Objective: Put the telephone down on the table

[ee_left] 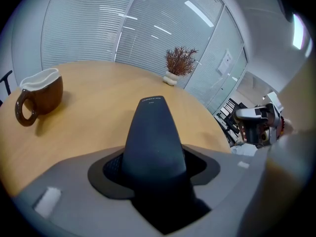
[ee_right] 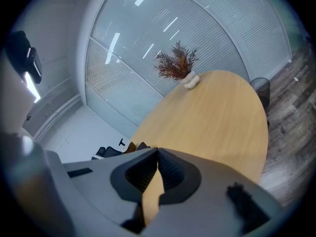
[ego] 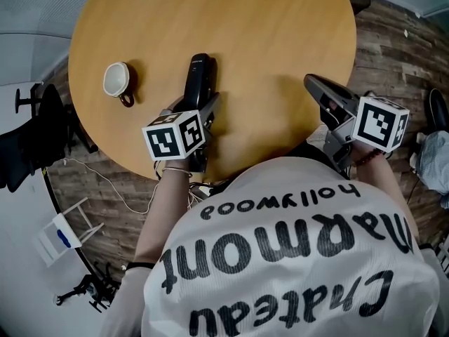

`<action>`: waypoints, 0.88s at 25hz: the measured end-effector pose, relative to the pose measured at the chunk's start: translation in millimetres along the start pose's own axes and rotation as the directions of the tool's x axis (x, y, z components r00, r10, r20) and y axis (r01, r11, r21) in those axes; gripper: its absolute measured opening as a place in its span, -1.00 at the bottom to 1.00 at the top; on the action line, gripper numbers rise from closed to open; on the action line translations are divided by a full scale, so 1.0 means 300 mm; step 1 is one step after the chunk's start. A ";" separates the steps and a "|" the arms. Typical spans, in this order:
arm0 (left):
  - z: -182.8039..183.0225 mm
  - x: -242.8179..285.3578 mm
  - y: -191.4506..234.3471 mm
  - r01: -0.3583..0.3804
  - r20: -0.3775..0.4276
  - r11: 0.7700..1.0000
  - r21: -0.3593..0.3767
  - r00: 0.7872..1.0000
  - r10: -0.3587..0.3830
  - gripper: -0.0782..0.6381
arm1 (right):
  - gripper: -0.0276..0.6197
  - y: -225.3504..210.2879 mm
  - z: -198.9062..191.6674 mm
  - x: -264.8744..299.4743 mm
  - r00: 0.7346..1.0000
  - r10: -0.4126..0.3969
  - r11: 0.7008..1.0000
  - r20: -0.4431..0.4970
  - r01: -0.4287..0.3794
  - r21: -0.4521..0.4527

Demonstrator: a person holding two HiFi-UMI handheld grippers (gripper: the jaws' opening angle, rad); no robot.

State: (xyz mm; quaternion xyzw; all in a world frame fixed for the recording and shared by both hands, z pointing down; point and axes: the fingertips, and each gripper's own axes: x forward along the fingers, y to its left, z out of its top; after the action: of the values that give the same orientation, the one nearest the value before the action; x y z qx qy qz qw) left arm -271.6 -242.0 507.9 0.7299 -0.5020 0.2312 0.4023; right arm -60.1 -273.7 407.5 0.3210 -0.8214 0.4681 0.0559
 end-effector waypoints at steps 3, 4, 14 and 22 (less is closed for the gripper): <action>0.001 0.001 0.001 -0.006 -0.001 1.000 0.001 1.000 0.006 0.03 | -0.87 0.004 -0.003 -0.002 1.000 0.002 1.000 0.001 -0.002 -0.001; 0.001 0.001 0.001 -0.008 -0.001 1.000 0.001 1.000 0.008 0.03 | -0.87 0.006 -0.003 -0.004 1.000 0.001 1.000 0.002 -0.001 -0.004; -0.013 0.012 -0.013 -0.057 -0.029 0.996 0.065 0.998 0.059 0.02 | -0.87 -0.007 -0.020 -0.024 1.000 -0.020 1.000 0.003 0.020 -0.014; -0.015 0.017 -0.018 -0.079 -0.040 0.993 0.091 0.996 0.083 0.02 | -0.87 -0.008 -0.031 -0.021 1.000 -0.014 1.000 -0.003 0.014 -0.010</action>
State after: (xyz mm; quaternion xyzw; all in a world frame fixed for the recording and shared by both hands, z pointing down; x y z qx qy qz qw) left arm -264.2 -240.3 512.3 0.7207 -0.5115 0.2856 0.3705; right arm -55.8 -264.1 411.8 0.3260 -0.8214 0.4638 0.0620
